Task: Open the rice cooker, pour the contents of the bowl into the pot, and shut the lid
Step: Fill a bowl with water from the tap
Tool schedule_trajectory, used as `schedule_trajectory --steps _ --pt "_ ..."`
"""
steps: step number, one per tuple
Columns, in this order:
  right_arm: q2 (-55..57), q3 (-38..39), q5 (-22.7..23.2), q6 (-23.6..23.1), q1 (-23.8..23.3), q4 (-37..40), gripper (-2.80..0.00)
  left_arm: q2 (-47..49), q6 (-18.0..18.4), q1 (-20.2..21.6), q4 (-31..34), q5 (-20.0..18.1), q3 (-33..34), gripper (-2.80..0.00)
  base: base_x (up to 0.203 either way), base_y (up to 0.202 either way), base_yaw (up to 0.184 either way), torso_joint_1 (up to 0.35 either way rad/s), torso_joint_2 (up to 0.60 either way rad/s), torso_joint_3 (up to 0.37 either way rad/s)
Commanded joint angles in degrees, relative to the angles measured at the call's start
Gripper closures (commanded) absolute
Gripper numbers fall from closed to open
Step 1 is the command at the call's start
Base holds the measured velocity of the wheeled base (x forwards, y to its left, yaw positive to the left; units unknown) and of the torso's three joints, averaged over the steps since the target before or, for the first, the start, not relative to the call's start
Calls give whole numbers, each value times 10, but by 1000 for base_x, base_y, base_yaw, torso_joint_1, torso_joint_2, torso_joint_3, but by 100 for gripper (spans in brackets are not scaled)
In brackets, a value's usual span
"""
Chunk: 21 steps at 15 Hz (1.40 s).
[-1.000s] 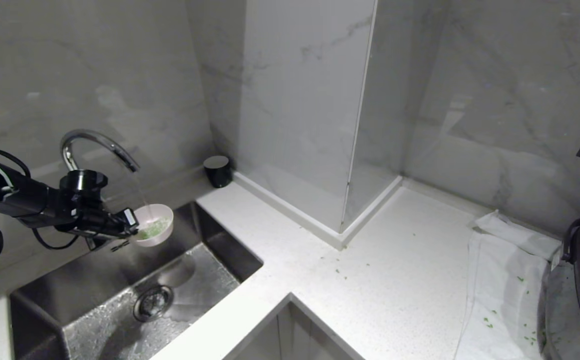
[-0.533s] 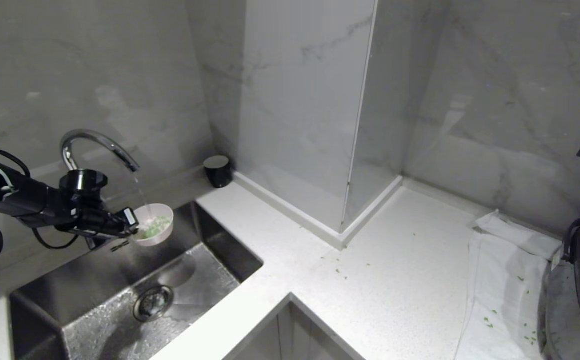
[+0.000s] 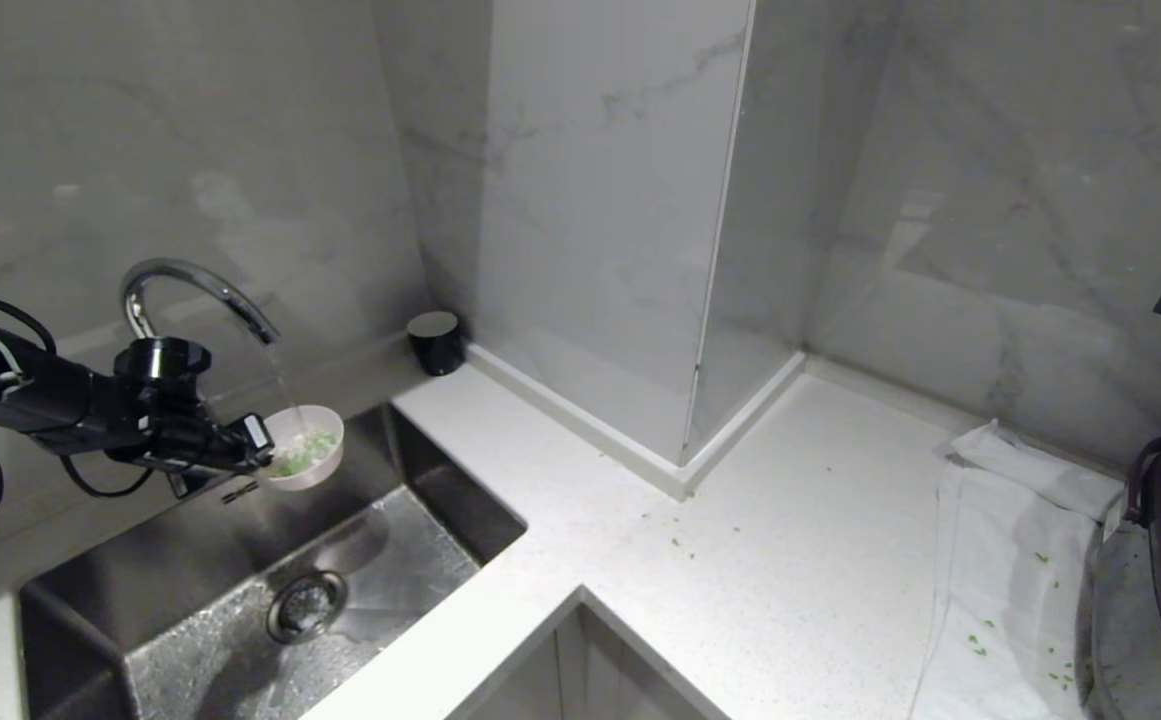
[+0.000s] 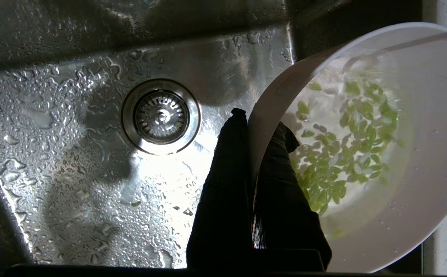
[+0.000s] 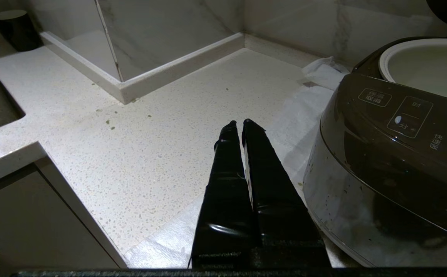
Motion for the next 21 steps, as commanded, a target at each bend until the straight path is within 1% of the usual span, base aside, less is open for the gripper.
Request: schedule_trajectory --steps 1,3,21 --pt "1 0 0 0 0 0 0 0 -2 1 0 -1 -2 0 0 0 0 0 0 0" --pt "1 0 0 0 0 0 0 0 -9 1 1 -1 -3 0 0 0 0 0 0 0" --pt "1 0 0 0 0 0 0 -1 -9 1 2 0 -1 0 0 0 0 0 0 0"
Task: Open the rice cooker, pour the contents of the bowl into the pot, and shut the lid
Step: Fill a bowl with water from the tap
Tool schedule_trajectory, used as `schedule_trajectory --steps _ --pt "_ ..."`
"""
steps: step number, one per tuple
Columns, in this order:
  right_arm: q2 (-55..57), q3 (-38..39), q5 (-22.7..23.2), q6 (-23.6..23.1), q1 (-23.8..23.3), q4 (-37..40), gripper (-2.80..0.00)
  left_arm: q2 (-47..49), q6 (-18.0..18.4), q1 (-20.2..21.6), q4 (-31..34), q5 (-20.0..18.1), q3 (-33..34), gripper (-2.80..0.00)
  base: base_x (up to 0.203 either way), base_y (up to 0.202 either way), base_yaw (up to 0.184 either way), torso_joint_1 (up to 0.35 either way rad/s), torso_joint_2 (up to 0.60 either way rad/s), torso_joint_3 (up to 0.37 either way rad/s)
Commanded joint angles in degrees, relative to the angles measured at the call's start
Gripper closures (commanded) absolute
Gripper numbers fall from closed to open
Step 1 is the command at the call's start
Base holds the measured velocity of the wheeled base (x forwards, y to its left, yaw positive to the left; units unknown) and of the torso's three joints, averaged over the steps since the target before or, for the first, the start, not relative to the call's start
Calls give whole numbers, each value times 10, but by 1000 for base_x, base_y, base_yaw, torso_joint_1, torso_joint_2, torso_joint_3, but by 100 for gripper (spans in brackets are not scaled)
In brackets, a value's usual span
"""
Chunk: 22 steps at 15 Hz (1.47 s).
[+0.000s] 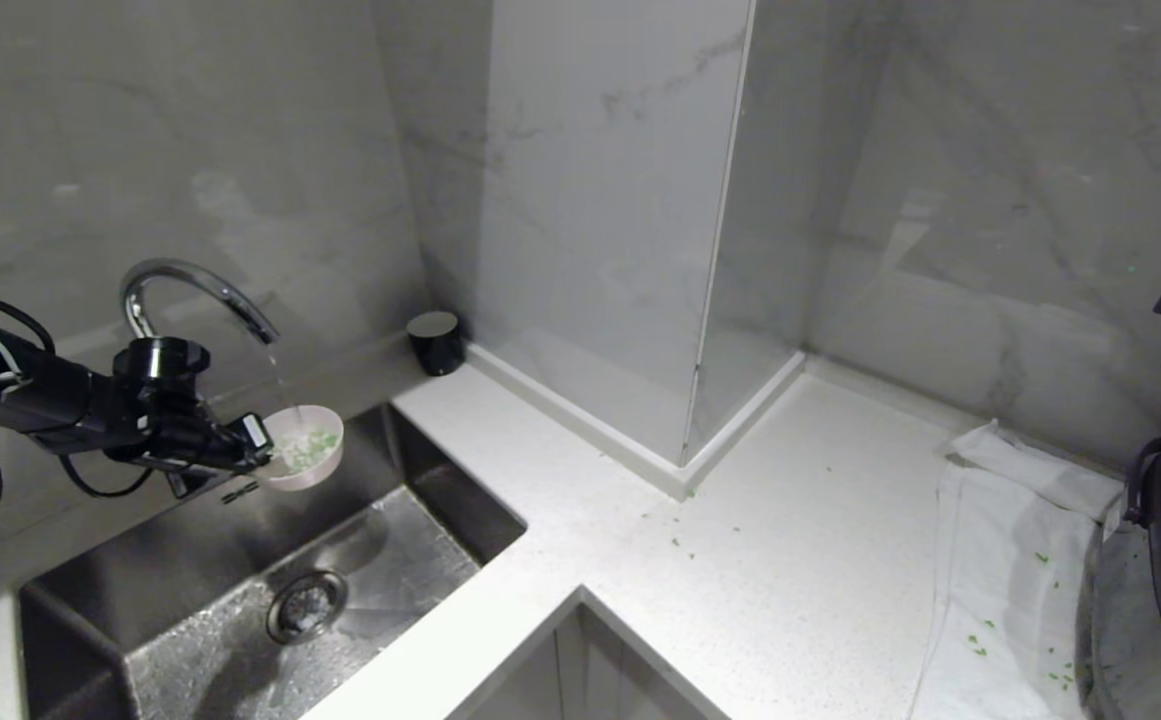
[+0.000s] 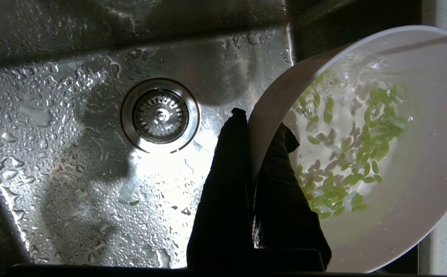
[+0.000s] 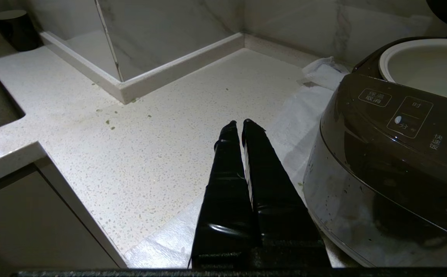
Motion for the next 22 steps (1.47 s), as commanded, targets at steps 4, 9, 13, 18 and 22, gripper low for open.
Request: schedule_trajectory --steps 4,9,13,18,22 --pt "1 0 0 1 0 0 0 -2 -2 1 0 0 2 0 0 0 0 0 0 0" --pt "1 0 0 1 0 0 0 -4 -3 1 0 -1 3 0 0 0 0 0 0 0" --pt "1 0 0 1 0 0 0 -2 -3 1 0 -1 2 0 0 0 0 0 0 0" --pt "1 0 0 1 0 0 0 -2 -4 1 0 -1 1 0 0 0 0 0 0 0" --pt "1 0 0 0 0 0 0 -2 -5 1 0 -1 1 0 0 0 0 0 0 0"
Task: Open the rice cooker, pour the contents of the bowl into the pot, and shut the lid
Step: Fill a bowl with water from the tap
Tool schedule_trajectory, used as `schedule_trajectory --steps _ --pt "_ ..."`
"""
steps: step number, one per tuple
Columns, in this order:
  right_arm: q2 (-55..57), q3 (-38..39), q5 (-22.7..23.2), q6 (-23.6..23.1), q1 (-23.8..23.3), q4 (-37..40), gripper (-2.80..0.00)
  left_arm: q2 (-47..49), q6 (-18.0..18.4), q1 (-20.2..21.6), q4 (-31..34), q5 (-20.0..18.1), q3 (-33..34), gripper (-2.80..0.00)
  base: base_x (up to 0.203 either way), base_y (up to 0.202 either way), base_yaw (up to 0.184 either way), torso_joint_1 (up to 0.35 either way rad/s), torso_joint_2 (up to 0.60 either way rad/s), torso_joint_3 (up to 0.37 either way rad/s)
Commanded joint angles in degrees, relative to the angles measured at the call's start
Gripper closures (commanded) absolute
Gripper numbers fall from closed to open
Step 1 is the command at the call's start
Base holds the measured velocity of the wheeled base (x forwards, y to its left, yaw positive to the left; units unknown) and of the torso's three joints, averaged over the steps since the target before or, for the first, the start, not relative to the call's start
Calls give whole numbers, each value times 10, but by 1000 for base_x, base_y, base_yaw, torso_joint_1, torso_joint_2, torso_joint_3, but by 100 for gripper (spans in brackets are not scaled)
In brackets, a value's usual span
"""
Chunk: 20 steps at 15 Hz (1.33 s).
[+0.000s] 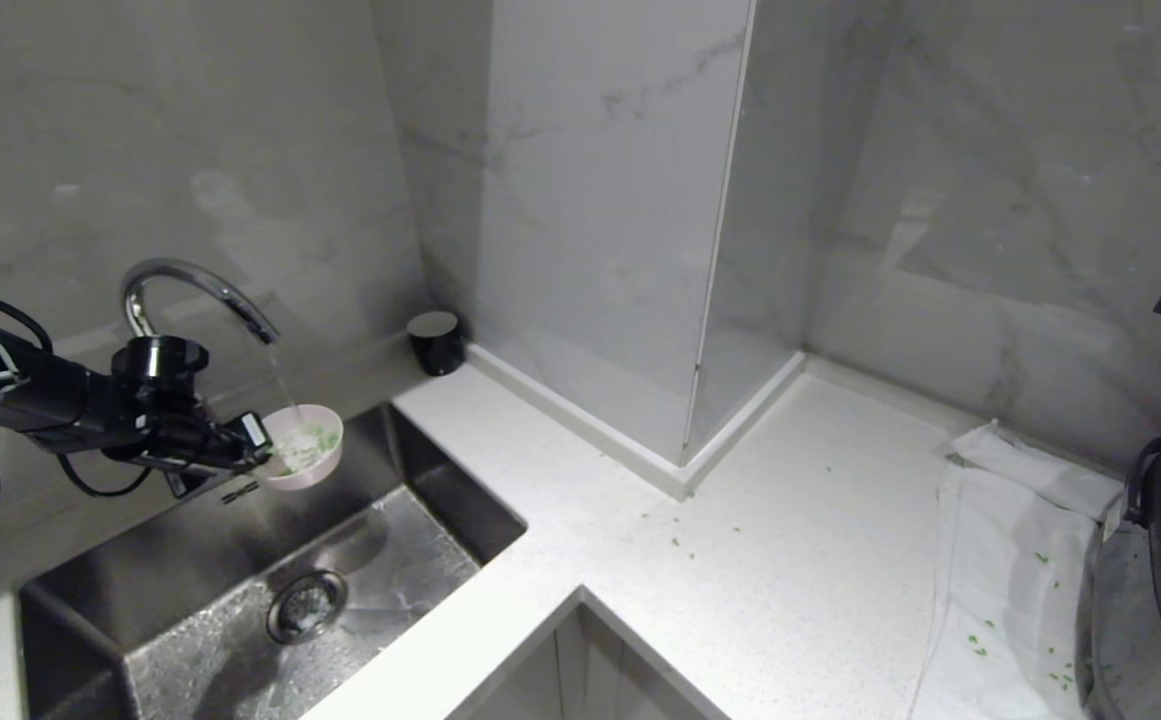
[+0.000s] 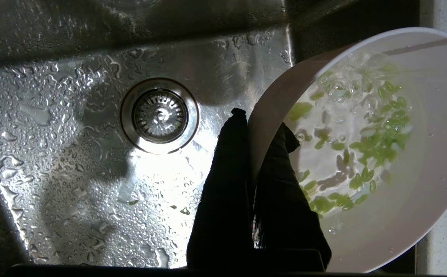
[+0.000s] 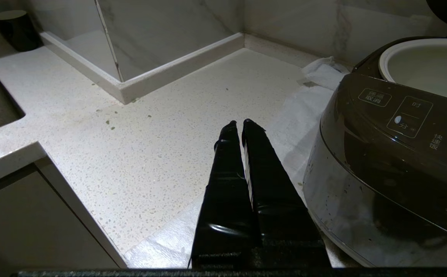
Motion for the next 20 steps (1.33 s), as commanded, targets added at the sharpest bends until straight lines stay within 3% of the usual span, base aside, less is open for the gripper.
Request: schedule_trajectory --steps 1,20 --pt "1 0 0 0 0 0 0 0 -2 0 0 0 0 0 0 0 0 0 0 0" --pt "1 0 0 -1 0 0 0 1 -2 1 0 0 1 0 0 0 0 0 0 0"
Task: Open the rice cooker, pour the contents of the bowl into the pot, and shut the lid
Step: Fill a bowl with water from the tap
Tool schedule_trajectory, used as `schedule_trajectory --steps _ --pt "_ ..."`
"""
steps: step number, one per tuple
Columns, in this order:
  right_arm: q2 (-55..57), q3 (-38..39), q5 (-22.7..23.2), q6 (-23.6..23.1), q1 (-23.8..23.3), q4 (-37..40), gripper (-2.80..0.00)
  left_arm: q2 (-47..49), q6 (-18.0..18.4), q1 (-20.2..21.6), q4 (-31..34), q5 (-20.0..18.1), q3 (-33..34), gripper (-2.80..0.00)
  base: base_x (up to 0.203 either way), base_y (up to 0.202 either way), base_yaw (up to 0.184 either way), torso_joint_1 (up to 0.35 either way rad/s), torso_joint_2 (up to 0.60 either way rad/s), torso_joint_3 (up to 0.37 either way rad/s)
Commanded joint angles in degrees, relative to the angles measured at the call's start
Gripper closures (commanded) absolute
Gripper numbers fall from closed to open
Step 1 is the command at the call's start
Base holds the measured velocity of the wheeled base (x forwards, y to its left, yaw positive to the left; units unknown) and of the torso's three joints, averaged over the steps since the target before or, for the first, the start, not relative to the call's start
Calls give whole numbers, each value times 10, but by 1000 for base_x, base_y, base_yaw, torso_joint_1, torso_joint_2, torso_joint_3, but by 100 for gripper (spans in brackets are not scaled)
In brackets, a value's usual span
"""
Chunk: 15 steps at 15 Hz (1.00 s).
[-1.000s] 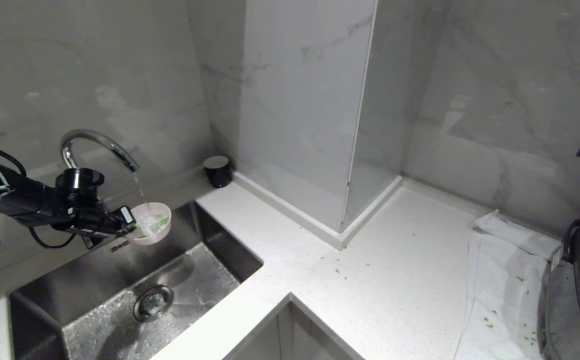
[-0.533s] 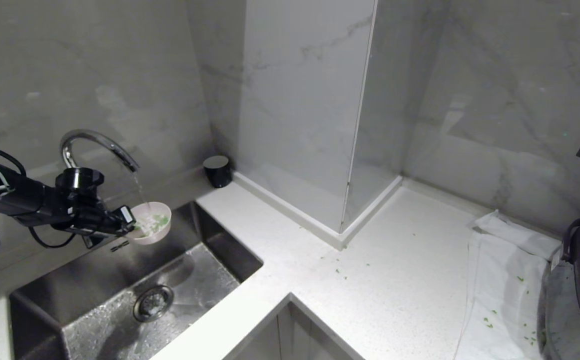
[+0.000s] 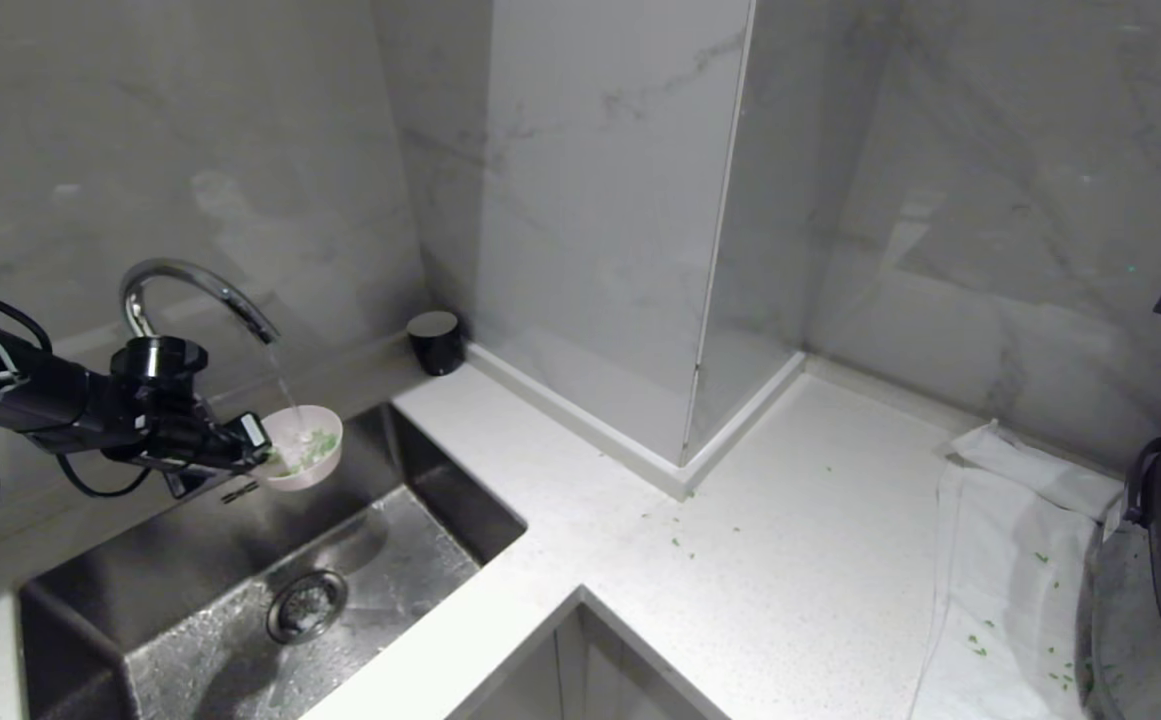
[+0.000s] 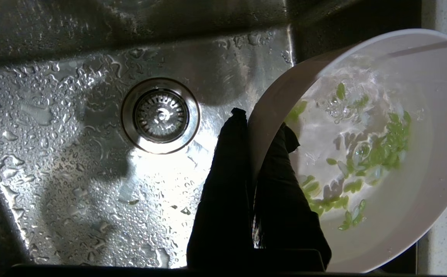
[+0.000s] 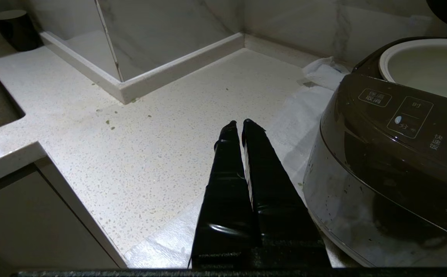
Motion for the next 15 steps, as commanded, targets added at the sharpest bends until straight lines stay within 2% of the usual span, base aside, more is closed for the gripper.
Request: schedule_trajectory --steps 1,6,8,15 --pt "1 0 0 1 0 0 0 1 -2 0 0 0 0 0 0 0 0 0 0 0" --pt "1 0 0 0 0 0 0 -3 -2 0 2 0 3 0 0 0 0 0 0 0" --pt "1 0 0 1 0 0 0 -9 -2 -1 23 -1 3 0 0 0 0 0 0 0" --pt "1 0 0 0 0 0 0 -41 -1 -30 46 -2 39 0 0 0 0 0 0 0"
